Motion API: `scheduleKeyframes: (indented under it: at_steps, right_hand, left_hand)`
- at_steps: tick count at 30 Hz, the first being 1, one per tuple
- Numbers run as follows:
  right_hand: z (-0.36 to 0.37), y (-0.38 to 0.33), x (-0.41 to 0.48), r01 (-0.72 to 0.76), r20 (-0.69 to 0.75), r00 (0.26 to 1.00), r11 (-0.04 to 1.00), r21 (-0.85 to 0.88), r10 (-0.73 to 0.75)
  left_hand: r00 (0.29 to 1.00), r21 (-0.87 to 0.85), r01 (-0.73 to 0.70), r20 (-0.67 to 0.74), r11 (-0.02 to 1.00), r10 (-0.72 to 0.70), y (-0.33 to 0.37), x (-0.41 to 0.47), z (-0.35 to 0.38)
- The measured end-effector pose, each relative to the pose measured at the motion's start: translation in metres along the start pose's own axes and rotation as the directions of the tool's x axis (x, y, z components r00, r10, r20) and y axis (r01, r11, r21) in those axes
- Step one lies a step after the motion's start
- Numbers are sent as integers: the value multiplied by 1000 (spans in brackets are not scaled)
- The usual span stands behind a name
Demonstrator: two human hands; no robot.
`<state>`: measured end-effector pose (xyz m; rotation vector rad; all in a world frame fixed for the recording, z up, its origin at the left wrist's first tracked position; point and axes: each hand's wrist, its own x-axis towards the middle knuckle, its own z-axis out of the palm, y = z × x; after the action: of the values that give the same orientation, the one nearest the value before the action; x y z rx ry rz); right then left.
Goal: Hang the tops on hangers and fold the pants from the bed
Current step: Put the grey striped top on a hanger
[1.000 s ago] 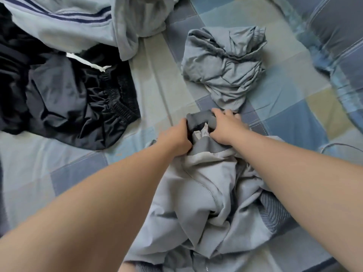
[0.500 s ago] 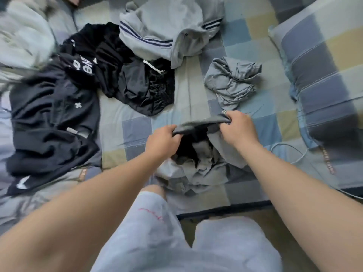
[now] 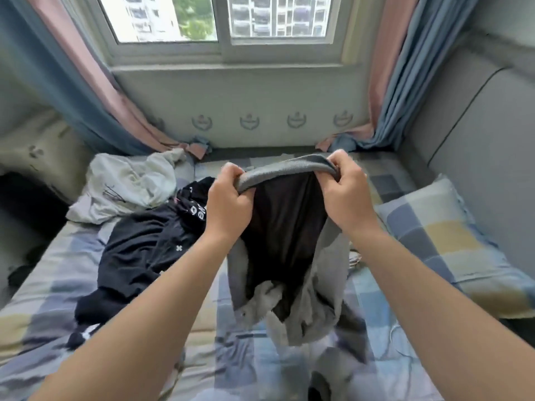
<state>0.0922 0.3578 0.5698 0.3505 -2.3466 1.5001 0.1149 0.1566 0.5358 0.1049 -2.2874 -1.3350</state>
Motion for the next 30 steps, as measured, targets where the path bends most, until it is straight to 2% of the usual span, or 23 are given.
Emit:
scheduleKeyframes:
  at_steps: [2,6,9,13,16,20,24,27,30]
  right_hand:
    - [10,-46,10,68,-33,997,996,56,-66]
    - [25,-130,24,182,-47,983,979,89,-178]
    - [34,-176,29,250,-73,967,966,66,-245]
    - [49,-212,32,294,-87,953,955,47,-289]
    - [70,-215,35,273,6,962,961,-41,-273]
    - [108,-189,26,147,276,954,984,-96,-116]
    - [156,-171,2,131,460,882,991,-33,-102]
    - [170,-167,-3,42,343,936,991,125,-83]
    - [164,-167,4,42,220,972,983,179,-81]
  left_hand:
    - [997,-43,-66,-35,997,65,20,18,-34]
    - [987,-142,-156,10,977,159,45,45,-91]
    - [973,-120,-230,-27,966,229,45,59,-127]
    - [985,-105,-172,-6,979,173,30,58,-160]
    - [993,-212,-118,-28,970,115,19,50,-182]
    - [991,-262,-128,-2,957,132,11,46,-217]
    - [971,-132,-196,112,972,211,6,41,-238]
    - [979,-1,-180,92,984,180,-25,34,-245]
    - [995,226,-25,100,974,2,-78,12,-245]
